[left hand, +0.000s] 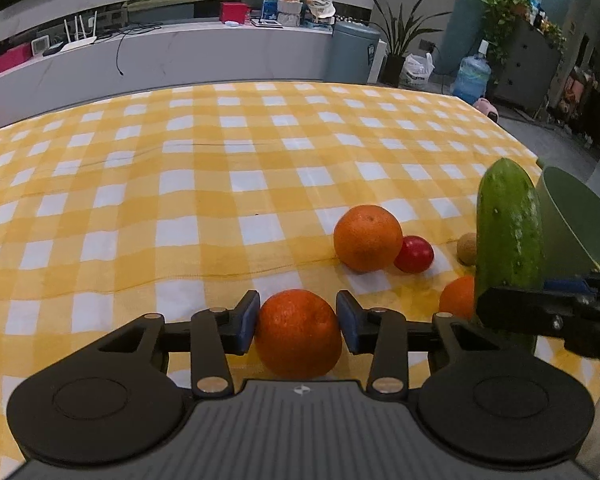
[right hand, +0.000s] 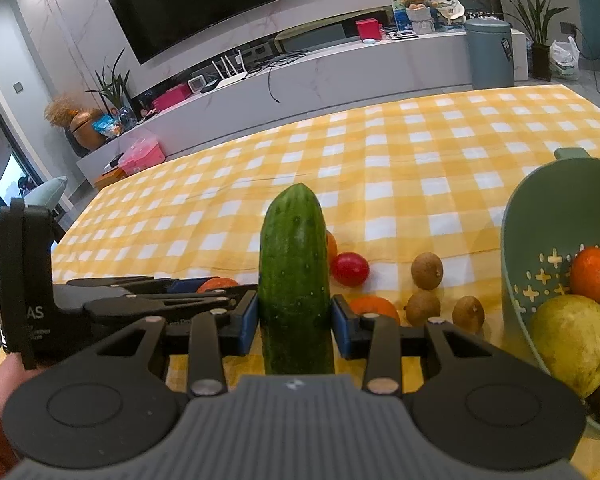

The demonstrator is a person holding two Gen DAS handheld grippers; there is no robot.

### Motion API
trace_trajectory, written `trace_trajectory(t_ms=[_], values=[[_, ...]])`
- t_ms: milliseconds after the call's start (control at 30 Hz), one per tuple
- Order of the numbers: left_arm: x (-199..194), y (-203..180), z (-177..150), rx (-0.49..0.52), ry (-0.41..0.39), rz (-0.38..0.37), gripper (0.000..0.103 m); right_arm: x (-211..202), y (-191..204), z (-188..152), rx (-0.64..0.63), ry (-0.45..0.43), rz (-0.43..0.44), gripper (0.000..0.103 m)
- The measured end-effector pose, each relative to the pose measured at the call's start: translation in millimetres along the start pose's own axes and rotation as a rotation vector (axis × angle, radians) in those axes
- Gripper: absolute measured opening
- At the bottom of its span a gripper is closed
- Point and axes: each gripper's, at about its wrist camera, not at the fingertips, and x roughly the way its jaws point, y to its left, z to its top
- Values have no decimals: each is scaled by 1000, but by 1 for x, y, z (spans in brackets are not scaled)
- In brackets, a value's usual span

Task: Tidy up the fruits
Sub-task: 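Grasp an orange with the left tool while the right tool lifts the cucumber, then carry the orange and cucumber over the green colander with both tools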

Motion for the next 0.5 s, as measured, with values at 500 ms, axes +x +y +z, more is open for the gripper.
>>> trace_trajectory(t_ms=[500], values=[[-77, -42, 13, 12, -115, -45, 44, -57, -9, 3, 41, -103, 51, 35]])
